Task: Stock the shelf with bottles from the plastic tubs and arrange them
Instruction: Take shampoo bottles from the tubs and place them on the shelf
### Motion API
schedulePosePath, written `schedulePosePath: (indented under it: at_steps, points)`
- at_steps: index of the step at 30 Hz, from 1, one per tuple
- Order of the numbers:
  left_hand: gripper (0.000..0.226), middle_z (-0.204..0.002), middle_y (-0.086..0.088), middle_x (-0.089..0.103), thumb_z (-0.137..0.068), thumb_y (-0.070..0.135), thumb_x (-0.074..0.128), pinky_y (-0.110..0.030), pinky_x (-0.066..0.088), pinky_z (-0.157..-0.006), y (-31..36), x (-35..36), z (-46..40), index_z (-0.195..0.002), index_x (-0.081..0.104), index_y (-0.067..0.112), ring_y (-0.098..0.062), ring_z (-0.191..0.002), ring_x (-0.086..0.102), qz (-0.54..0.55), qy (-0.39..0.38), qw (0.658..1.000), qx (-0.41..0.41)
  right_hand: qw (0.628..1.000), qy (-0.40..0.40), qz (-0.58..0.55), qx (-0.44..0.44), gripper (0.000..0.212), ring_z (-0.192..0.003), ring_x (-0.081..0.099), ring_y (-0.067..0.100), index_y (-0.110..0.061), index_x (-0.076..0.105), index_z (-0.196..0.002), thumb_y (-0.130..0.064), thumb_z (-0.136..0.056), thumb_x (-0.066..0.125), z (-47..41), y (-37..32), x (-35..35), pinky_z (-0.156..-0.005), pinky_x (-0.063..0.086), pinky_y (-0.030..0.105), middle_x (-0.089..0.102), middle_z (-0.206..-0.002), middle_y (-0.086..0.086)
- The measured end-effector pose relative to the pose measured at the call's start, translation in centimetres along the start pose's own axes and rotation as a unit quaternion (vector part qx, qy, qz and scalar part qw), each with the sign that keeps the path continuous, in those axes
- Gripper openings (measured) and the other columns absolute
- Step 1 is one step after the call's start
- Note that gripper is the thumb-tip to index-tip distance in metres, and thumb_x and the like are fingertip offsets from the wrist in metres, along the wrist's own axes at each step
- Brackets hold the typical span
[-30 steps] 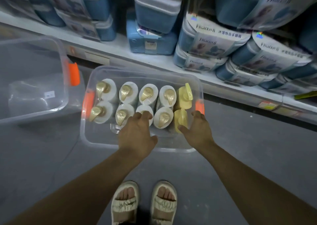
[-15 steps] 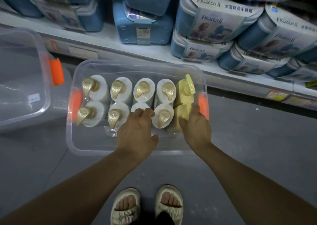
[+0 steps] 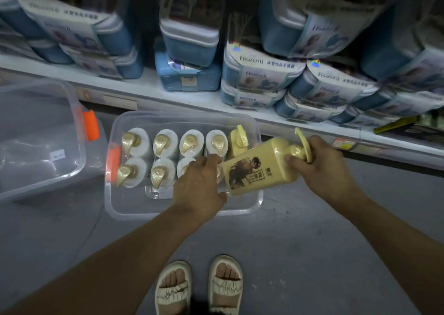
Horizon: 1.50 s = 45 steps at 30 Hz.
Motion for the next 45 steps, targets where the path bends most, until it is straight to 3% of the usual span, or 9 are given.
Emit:
schedulePosePath:
  at_steps: [4,9,12,17,25,28,32,38,45]
  points:
    - [0.072,-0.128,-0.001,0.047,-0.074,0.027,0.075,-0.04,0.048,-0.087,1.9,-2.1,0.1,-0.135,0.036,0.022,-0.022,-0.115,0.047,0.015,-0.008,1.0,0.016,0.992,-0.07,-0.105,0.008,0.022,-0.089,0.065,0.03,-0.01,0.061,-0.098,-0.018,-0.081,0.071,-0.7,-2.0,-2.4,-0.084,0.053,0.05,0.067,-0.093,0.011]
    - [0.088,-0.13,0.003,0.052,-0.066,0.026,0.084,-0.041,0.046,-0.097,2.5,-4.4,0.1,-0.139,0.035,0.025,-0.019,-0.119,0.049,0.094,-0.041,0.994,0.025,0.968,-0.182,-0.173,-0.028,0.023,-0.086,0.067,0.021,-0.002,0.064,-0.094,-0.002,-0.074,0.074,-1.2,-7.1,-2.7,-0.08,0.054,0.03,0.071,-0.09,0.01]
    - [0.081,-0.112,0.005,0.063,-0.064,0.018,0.087,-0.035,0.053,-0.088,1.8,-4.4,0.3,-0.129,0.039,0.027,-0.014,-0.103,0.062,0.208,-0.079,0.975,-0.009,0.955,-0.226,-0.188,-0.038,0.023,-0.078,0.067,0.016,0.004,0.063,-0.097,0.001,-0.076,0.072,-1.8,-9.3,-1.7,-0.071,0.055,0.023,0.071,-0.087,0.01]
    - [0.082,-0.105,0.003,0.067,-0.056,0.011,0.091,-0.043,0.055,-0.088,-0.8,-3.0,0.2,-0.118,0.04,0.025,-0.015,-0.097,0.066,0.333,-0.106,0.934,-0.075,0.941,-0.264,-0.209,-0.041,0.018,-0.082,0.068,0.018,-0.002,0.065,-0.096,0.0,-0.079,0.069,-2.8,-11.1,1.8,-0.076,0.056,0.027,0.071,-0.09,0.012]
    - [0.071,-0.104,0.004,0.071,-0.06,0.012,0.088,-0.044,0.053,-0.091,-4.9,-0.7,-0.9,-0.119,0.05,0.023,-0.014,-0.098,0.067,0.401,-0.059,0.906,-0.123,0.946,-0.184,-0.266,-0.012,0.023,-0.088,0.067,0.016,-0.003,0.064,-0.106,-0.02,-0.092,0.058,-5.5,-8.8,6.3,-0.086,0.053,0.032,0.07,-0.098,0.008]
    - [0.069,-0.108,0.003,0.069,-0.062,0.011,0.087,-0.038,0.053,-0.084,-7.0,-0.6,-1.7,-0.119,0.049,0.02,-0.016,-0.1,0.065,0.42,-0.003,0.895,-0.149,0.994,-0.065,-0.084,-0.015,0.019,-0.099,0.064,0.022,-0.006,0.064,-0.109,-0.014,-0.094,0.055,-7.2,-4.5,7.4,-0.088,0.047,0.03,0.067,-0.104,0.009]
    - [0.069,-0.107,0.005,0.068,-0.065,0.007,0.084,-0.022,0.047,-0.068,-8.6,-0.7,-2.7,-0.123,0.047,0.019,-0.006,-0.094,0.063,0.446,0.075,0.879,-0.152,0.994,-0.04,0.1,0.029,0.032,-0.106,0.057,0.031,0.001,0.056,-0.114,-0.017,-0.088,0.061,-8.7,0.5,11.1,-0.079,0.039,0.026,0.061,-0.113,0.016]
    - [0.068,-0.106,0.007,0.067,-0.067,0.01,0.083,-0.022,0.05,-0.07,-9.4,-0.6,-4.2,-0.122,0.044,0.017,-0.004,-0.092,0.064,0.463,0.123,0.868,-0.134,0.979,0.007,0.195,0.065,0.038,-0.106,0.058,0.036,0.002,0.051,-0.114,-0.029,-0.093,0.057,-11.2,1.3,15.4,-0.079,0.045,0.036,0.058,-0.115,0.021]
    - [0.069,-0.108,0.007,0.066,-0.066,0.014,0.085,-0.03,0.052,-0.079,-10.1,-0.7,-5.1,-0.121,0.044,0.019,-0.01,-0.098,0.064,0.446,0.116,0.878,-0.133,0.968,0.056,0.237,0.06,0.028,-0.101,0.059,0.036,-0.004,0.041,-0.117,-0.016,-0.096,0.053,-12.3,2.0,17.3,-0.07,0.038,0.036,0.061,-0.109,0.019]
Point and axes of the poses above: each hand's wrist, its own z-axis away from the middle knuckle, its own x-axis out of the palm, y = z × x, the point moved 7 cm from there along -z, towards the middle knuckle
